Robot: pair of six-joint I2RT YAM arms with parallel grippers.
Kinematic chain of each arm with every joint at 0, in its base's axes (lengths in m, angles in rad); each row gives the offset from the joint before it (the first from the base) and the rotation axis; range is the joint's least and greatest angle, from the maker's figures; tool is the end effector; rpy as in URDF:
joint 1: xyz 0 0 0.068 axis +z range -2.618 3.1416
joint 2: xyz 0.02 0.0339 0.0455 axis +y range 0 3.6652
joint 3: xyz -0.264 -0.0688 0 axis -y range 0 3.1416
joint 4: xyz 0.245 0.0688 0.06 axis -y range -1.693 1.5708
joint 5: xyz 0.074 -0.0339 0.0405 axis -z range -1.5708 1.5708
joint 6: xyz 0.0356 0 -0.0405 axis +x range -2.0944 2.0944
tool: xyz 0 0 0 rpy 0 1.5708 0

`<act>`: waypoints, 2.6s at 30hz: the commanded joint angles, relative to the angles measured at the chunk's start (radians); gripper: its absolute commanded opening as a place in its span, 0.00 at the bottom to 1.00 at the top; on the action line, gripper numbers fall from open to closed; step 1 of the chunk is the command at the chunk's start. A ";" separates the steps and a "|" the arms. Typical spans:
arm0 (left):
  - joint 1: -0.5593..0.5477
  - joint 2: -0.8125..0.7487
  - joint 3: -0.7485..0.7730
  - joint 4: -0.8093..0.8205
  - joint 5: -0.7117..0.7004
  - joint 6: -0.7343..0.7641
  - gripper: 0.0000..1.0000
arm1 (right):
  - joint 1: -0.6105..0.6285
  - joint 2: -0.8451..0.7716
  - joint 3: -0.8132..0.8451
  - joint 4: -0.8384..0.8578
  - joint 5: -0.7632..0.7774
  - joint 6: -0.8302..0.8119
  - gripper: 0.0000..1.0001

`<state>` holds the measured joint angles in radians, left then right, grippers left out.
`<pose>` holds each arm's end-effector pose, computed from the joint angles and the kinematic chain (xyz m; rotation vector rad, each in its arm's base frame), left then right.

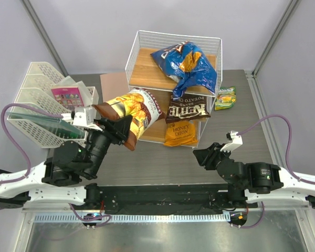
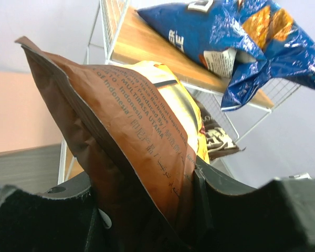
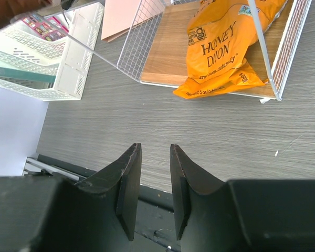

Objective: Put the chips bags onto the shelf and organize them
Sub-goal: Place the potato chip on the shelf.

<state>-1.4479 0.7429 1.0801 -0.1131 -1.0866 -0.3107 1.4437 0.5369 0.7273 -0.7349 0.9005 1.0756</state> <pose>0.0466 -0.1204 0.4499 -0.1195 1.5013 -0.6970 0.0409 0.1002 0.3040 0.1611 1.9627 0.7381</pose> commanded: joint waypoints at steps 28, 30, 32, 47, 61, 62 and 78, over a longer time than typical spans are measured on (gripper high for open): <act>0.090 0.421 -0.262 0.799 -0.326 0.122 0.00 | 0.003 0.011 0.004 0.042 0.025 -0.014 0.34; 0.092 0.437 -0.272 0.784 -0.349 0.081 0.00 | 0.001 0.008 0.006 0.045 0.023 -0.020 0.34; 0.098 0.467 -0.266 0.758 -0.375 0.013 0.00 | 0.003 0.003 0.006 0.045 0.021 -0.022 0.34; 0.227 0.489 -0.232 0.678 -0.305 -0.076 0.01 | 0.003 -0.018 -0.006 0.046 0.003 -0.013 0.34; 0.471 0.470 -0.172 0.377 0.118 -0.306 0.05 | 0.001 -0.022 -0.012 0.049 0.009 -0.006 0.34; 0.472 0.475 -0.174 0.388 0.131 -0.298 0.05 | 0.003 -0.020 -0.012 0.049 0.009 -0.006 0.34; 0.478 0.412 -0.217 0.271 0.188 -0.409 0.28 | 0.003 -0.037 -0.037 0.051 0.023 0.004 0.34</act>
<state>-0.9806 1.1820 0.9051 0.3107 -0.8734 -0.6949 1.4437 0.5079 0.6949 -0.7139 0.8886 1.0649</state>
